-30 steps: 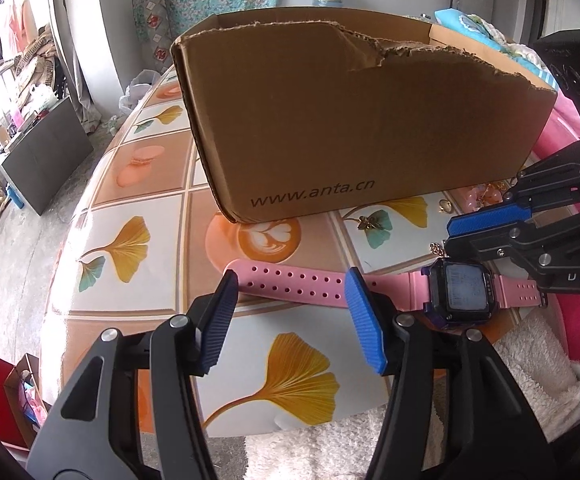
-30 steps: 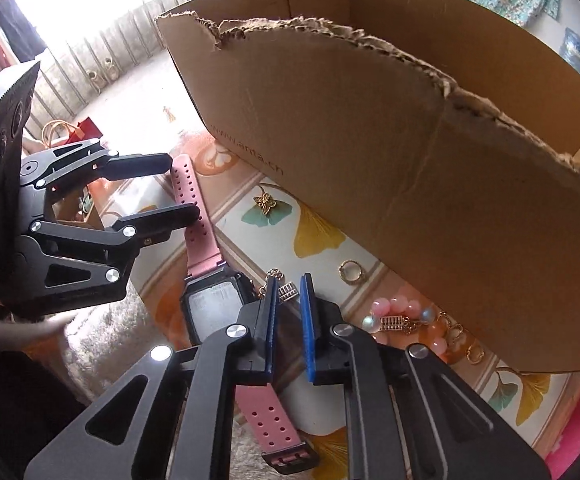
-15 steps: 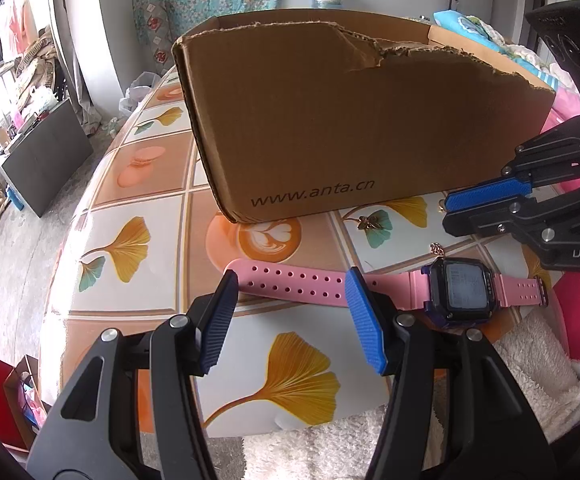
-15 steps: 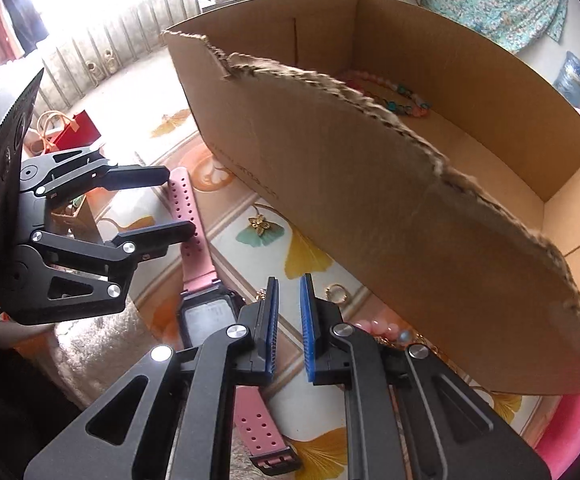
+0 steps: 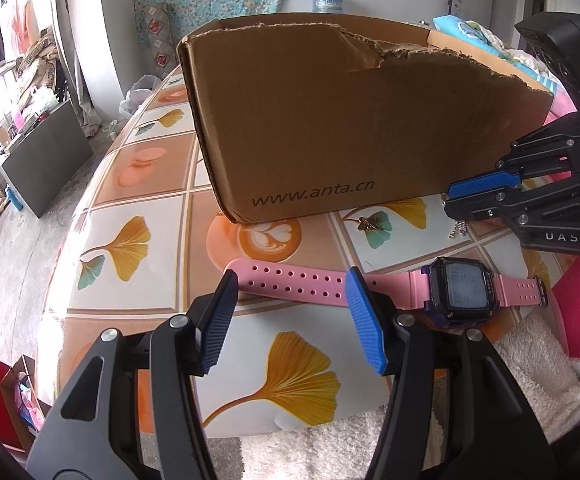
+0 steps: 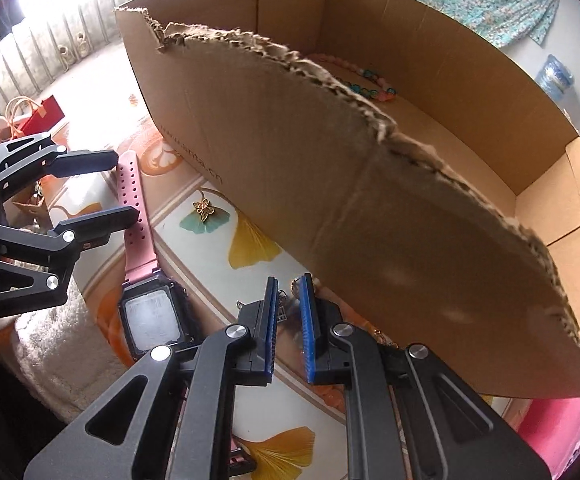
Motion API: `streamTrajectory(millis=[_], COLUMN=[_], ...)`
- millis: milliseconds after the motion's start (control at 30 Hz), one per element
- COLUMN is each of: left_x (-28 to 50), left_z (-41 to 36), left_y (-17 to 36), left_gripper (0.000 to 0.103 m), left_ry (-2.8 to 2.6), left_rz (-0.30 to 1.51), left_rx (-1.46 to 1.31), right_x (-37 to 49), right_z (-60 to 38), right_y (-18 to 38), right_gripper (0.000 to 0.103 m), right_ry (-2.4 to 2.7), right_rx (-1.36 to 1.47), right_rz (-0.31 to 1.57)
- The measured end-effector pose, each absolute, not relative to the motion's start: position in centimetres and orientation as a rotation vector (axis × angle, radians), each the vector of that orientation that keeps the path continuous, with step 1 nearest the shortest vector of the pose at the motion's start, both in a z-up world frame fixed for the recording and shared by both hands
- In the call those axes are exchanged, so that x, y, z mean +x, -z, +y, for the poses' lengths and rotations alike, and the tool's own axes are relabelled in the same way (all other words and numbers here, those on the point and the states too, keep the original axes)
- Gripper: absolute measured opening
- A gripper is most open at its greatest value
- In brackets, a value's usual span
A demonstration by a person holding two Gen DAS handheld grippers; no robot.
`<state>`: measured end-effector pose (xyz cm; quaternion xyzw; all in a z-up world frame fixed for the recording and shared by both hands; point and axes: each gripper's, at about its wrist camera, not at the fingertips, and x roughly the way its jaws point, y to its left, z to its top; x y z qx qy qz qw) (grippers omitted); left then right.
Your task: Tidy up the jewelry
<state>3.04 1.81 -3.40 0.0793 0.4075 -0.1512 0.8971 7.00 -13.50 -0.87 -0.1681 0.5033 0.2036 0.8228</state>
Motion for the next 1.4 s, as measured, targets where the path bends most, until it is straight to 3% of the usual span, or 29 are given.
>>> streamTrajectory(millis=[133,233,400,633,700,833,1167,1400], left_x=[2.9,2.9,3.0,2.4,1.5,-0.1,-2.9,-3.2], left_z=[2.0,2.1,2.2,3.3,3.4,2.2,-2.7,-3.8], left_y=[3.4,3.5,3.4,2.3,1.7,1.3,2.5,3.4], left_gripper=[0.054,0.054,0.053,0.054,0.054,0.062,0.062,0.062], left_ry=[0.318,0.321,0.327,0.337,0.356,0.399,0.448,0.496], left_rz=[0.841,0.841,0.843,0.816,0.780,0.734,0.639,0.666], left_rx=[0.164,0.165,0.160,0.135,0.155,0.262,0.595,0.697], right_x=[5.2,3.4,1.0,-0.2,0.2,1.4,4.8,6.0], right_z=[-15.2,-15.6,-14.7,-12.1,-12.4,-13.6,-17.7,-19.0], right_y=[-0.8,-1.8,-0.7,1.1,1.3,1.2,2.3,3.0], right_gripper=[0.018,0.045,0.060,0.060,0.047,0.044,0.042,0.042], right_ry=[-0.456,-0.508,-0.581,-0.555,-0.553,-0.607,-0.865,-0.958], right_rx=[-0.232,-0.163,-0.164,-0.192,-0.191,-0.105,0.137,0.206], right_rz=[1.014,0.989,1.013,1.016,1.018,1.058,1.217,1.281])
